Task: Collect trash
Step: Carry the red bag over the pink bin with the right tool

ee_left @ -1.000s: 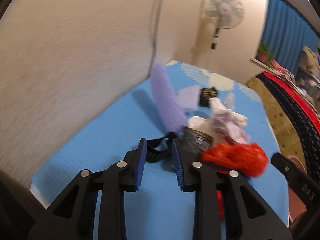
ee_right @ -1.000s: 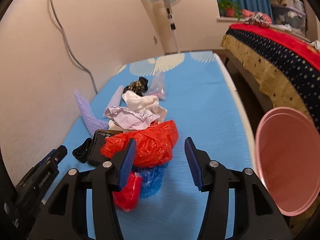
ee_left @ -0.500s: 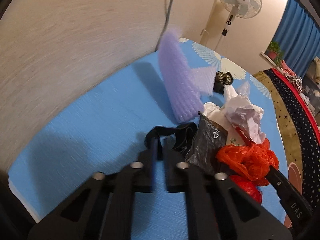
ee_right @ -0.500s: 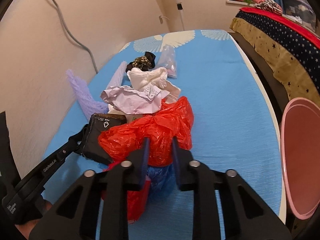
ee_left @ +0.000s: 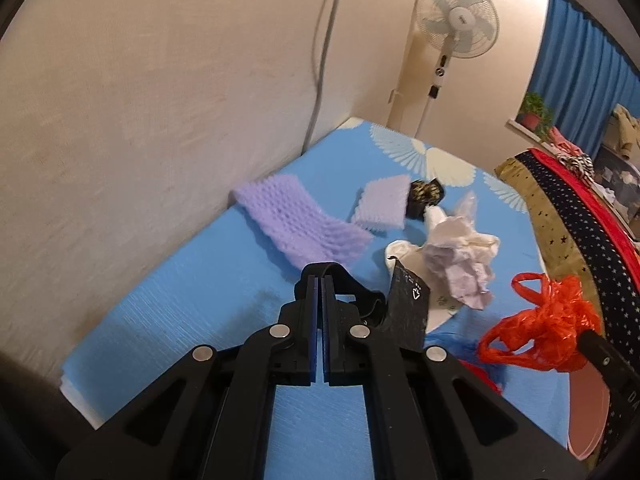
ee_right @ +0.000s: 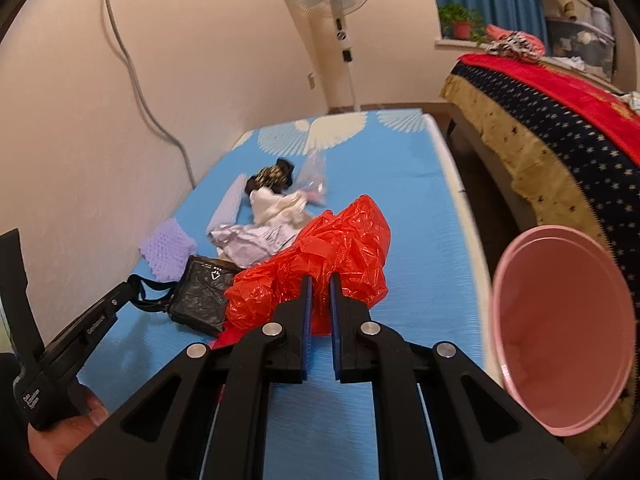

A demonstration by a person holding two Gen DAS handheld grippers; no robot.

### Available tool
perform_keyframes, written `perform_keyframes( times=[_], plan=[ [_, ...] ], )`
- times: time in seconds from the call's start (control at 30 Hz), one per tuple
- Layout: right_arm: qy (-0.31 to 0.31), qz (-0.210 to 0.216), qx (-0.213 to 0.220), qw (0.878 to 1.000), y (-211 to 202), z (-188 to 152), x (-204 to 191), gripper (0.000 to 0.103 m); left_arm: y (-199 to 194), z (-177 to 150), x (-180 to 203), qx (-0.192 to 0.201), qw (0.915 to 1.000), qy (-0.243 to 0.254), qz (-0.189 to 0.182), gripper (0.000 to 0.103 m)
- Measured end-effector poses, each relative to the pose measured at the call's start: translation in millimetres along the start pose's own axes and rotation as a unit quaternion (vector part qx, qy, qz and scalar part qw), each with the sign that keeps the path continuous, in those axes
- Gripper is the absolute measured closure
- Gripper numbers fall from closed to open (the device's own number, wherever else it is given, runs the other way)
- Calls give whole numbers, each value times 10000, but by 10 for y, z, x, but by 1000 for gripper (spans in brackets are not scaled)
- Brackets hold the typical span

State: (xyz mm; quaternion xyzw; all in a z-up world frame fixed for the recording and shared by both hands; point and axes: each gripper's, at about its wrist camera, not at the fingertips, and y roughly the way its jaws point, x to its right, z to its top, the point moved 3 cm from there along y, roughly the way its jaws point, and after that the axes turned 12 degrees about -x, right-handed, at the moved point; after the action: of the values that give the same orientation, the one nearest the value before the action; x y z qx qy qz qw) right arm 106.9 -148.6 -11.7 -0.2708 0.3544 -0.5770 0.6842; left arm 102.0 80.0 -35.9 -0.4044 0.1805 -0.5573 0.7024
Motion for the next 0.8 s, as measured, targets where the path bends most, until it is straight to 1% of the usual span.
perform_keyframes(
  times=[0.3, 0.37, 0.6, 0.67, 0.8],
  plan=[
    [251, -364, 397, 9982, -439, -56, 283, 94, -397, -37, 92, 438, 9985, 299, -113, 102],
    [317, -434, 484, 9974, -530, -55, 354, 94, -444, -49, 139, 477, 9980, 359, -190, 102],
    [510, -742, 719, 9933, -787, -52, 566, 94, -563, -123, 389, 414, 9944, 665, -707, 102],
    [510, -877, 780, 9918, -863, -41, 625, 94, -571, -136, 455, 383, 9932, 730, -821, 102],
    [629, -1016, 894, 9888, -980, -26, 744, 94, -606, -162, 670, 362, 9889, 1013, -1027, 102]
  ],
)
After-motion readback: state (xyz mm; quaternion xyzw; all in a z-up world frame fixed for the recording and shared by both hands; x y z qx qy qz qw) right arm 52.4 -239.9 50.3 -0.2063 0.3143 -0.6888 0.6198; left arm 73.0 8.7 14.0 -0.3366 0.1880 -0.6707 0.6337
